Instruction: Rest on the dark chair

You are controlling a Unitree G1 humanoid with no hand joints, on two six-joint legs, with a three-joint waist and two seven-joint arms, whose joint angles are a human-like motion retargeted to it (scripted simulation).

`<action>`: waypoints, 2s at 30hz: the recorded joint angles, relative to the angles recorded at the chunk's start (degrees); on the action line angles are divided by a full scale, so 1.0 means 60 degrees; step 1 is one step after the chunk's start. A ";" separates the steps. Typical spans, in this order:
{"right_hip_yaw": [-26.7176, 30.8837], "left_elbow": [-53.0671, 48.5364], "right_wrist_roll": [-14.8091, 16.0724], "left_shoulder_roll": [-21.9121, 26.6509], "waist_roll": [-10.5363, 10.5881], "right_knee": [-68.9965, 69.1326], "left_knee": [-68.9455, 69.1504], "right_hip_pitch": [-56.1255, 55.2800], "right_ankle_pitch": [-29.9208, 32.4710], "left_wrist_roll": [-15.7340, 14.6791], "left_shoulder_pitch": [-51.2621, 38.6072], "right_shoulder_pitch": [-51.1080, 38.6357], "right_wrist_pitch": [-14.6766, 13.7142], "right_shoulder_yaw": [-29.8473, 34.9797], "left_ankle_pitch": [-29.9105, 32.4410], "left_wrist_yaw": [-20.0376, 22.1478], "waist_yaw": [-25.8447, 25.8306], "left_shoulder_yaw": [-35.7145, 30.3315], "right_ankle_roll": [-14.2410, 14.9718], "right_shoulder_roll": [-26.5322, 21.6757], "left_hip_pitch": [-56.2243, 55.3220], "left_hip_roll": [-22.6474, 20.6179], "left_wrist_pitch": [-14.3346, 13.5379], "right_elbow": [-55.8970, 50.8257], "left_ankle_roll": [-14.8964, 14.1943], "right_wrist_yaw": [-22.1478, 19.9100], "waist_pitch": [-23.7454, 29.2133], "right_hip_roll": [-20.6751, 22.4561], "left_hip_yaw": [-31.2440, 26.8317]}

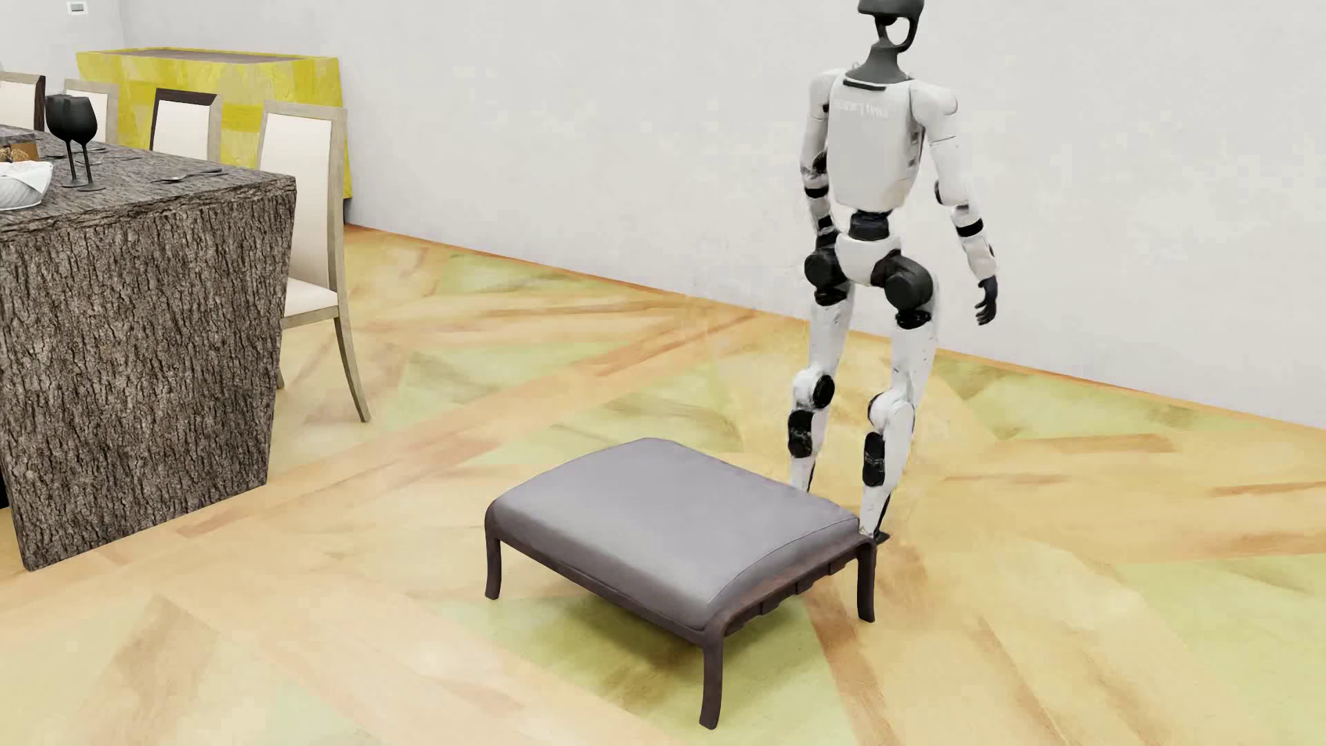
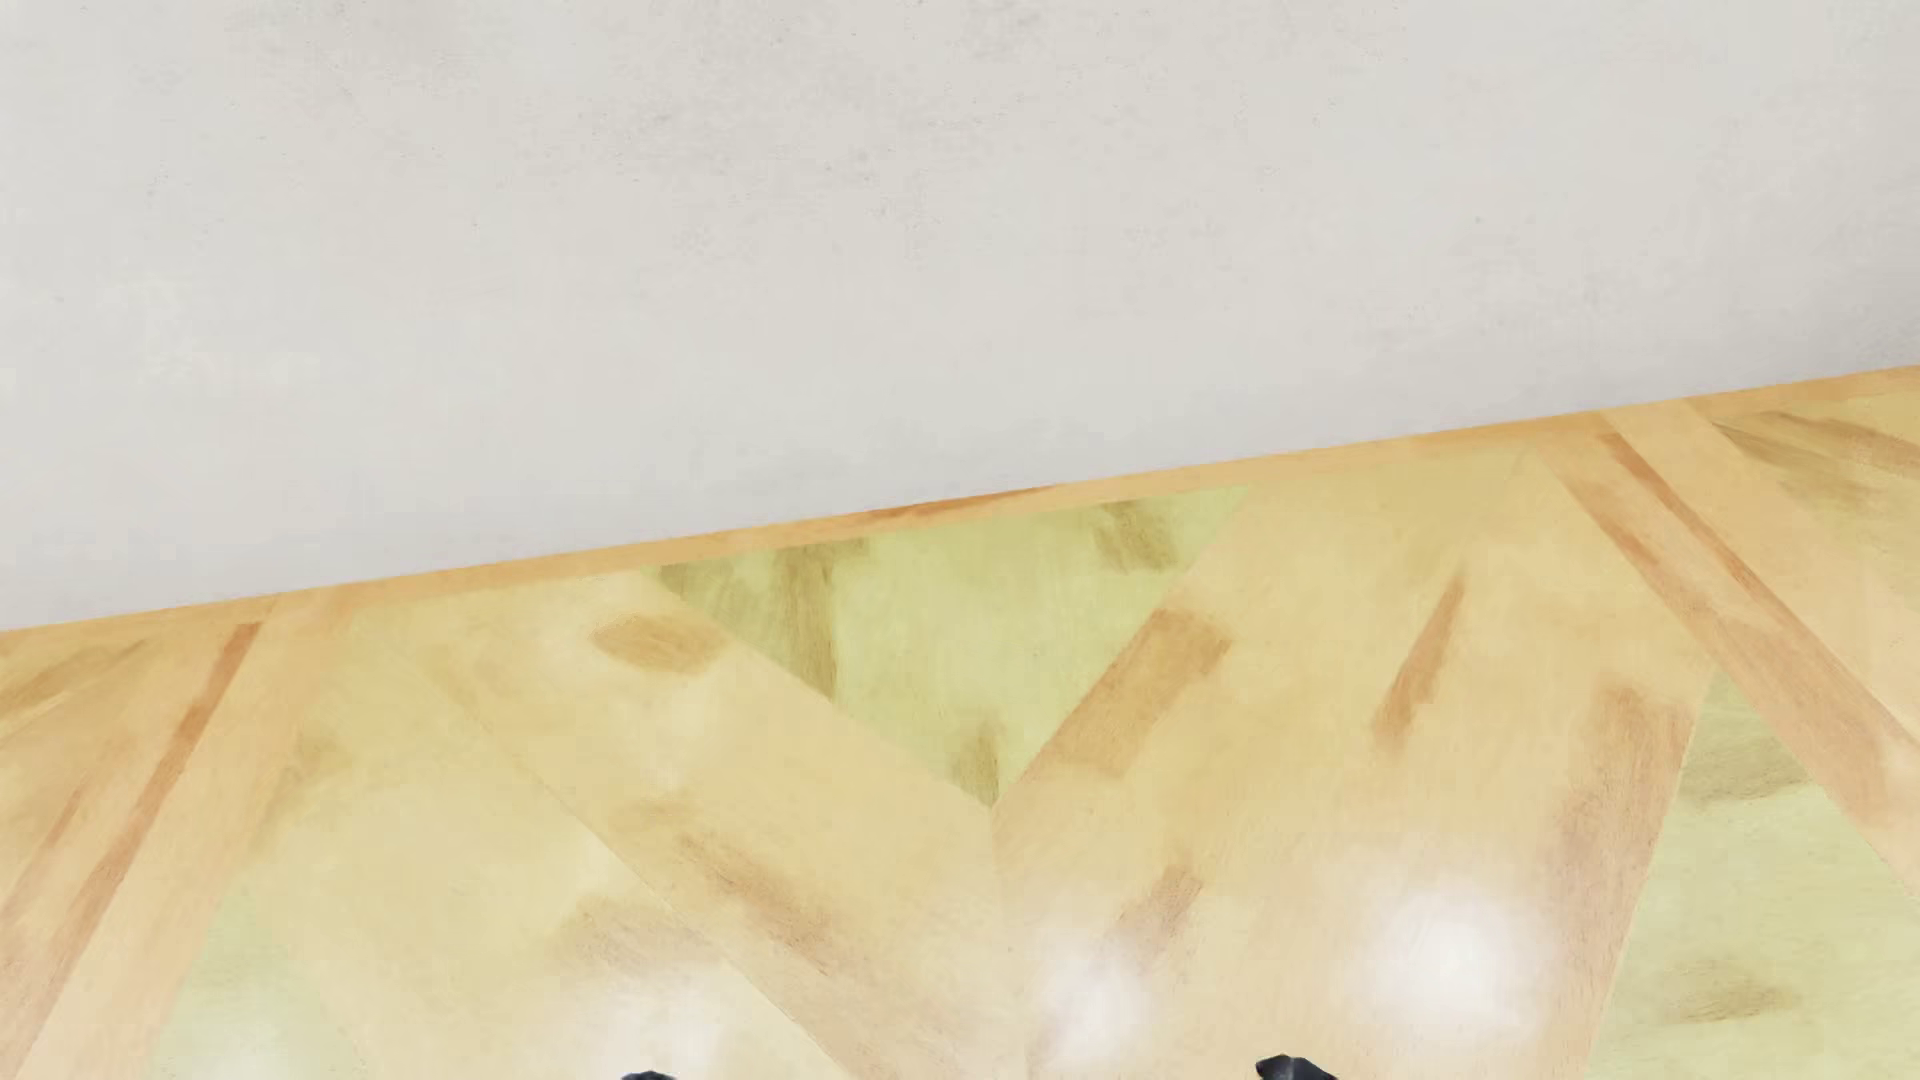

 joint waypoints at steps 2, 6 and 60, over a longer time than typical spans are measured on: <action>-0.0004 0.0240 -0.0406 -0.0062 0.0033 0.0021 0.0013 0.0057 -0.0044 0.0009 0.0226 0.0211 0.0016 0.0027 -0.0075 0.0032 0.0000 0.0206 0.0032 -0.0071 0.0087 -0.0009 0.0065 0.0469 -0.0002 0.0302 -0.0113 -0.0034 0.0030; -0.0020 -0.0204 -0.0571 -0.0087 0.0049 0.0014 -0.0015 0.0045 -0.0052 -0.0005 0.0495 0.0687 -0.0277 -0.0122 -0.0096 -0.0290 -0.0019 0.0197 0.0024 -0.0350 0.0097 0.0002 -0.0067 -0.0035 -0.0011 0.0952 -0.0199 -0.0022 0.0065; 0.3834 -1.0343 -0.0946 0.2927 -0.0194 1.7438 1.8590 -1.3010 -0.1939 -0.0999 -0.2699 -0.4585 -0.1093 0.3219 -0.1926 0.2959 0.0318 -0.0534 0.1292 -0.3193 -1.4116 0.1508 -0.1353 -0.8934 -0.1040 -0.2413 0.6222 -0.1095 -0.2501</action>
